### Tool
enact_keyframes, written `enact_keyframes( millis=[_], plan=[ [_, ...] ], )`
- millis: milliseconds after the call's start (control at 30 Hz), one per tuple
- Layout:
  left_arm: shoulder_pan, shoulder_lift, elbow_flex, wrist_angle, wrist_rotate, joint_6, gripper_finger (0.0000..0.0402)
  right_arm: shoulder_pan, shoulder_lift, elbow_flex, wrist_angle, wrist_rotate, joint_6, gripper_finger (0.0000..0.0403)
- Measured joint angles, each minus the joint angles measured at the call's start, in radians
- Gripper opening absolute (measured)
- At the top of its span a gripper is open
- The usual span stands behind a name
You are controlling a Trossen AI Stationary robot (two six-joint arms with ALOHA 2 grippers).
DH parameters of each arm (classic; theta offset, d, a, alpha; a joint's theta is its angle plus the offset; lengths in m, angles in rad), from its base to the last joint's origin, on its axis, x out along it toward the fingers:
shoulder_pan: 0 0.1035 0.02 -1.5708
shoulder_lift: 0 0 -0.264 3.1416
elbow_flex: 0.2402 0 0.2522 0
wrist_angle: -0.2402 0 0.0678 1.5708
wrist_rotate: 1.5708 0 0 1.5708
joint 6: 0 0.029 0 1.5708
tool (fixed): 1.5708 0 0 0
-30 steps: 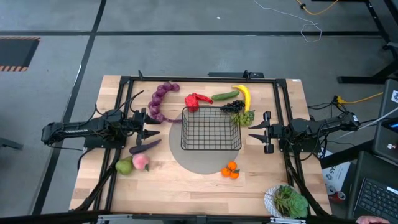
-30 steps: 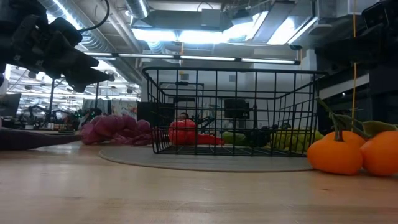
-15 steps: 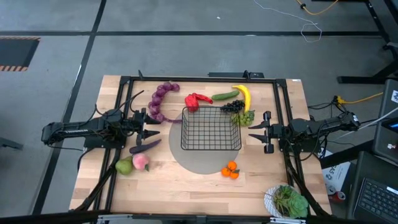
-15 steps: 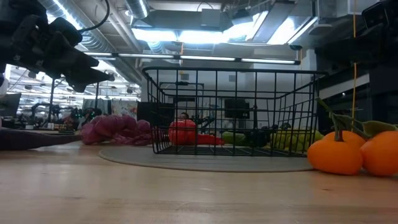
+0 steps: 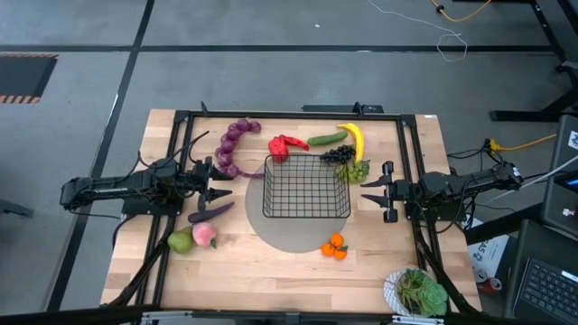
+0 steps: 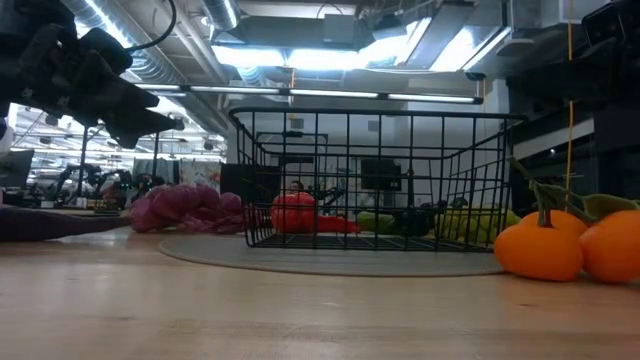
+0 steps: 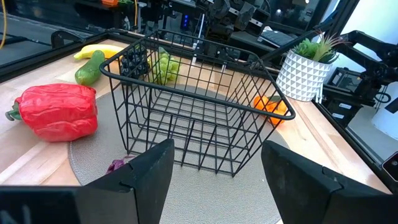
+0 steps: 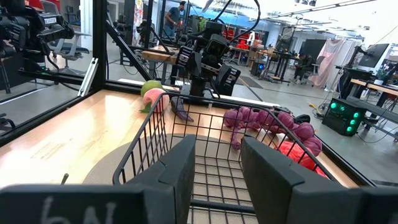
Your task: Build produce basket
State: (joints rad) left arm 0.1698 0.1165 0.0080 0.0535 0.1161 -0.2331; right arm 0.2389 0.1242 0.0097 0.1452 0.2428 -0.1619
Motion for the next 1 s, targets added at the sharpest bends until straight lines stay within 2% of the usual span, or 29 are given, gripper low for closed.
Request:
enact_keyframes(
  millis=[400, 600, 1000],
  plan=[
    [0.000, 0.000, 0.000, 0.000, 0.000, 0.000, 0.0238, 0.000, 0.000, 0.000, 0.005, 0.001, 0.008, 0.0130],
    [0.000, 0.000, 0.000, 0.000, 0.000, 0.000, 0.0238, 0.000, 0.000, 0.000, 0.015, 0.001, 0.200, 0.0130],
    [0.000, 0.000, 0.000, 0.000, 0.000, 0.000, 0.0238, 0.000, 0.000, 0.000, -0.010, -0.034, 0.368, 0.0130]
  ],
)
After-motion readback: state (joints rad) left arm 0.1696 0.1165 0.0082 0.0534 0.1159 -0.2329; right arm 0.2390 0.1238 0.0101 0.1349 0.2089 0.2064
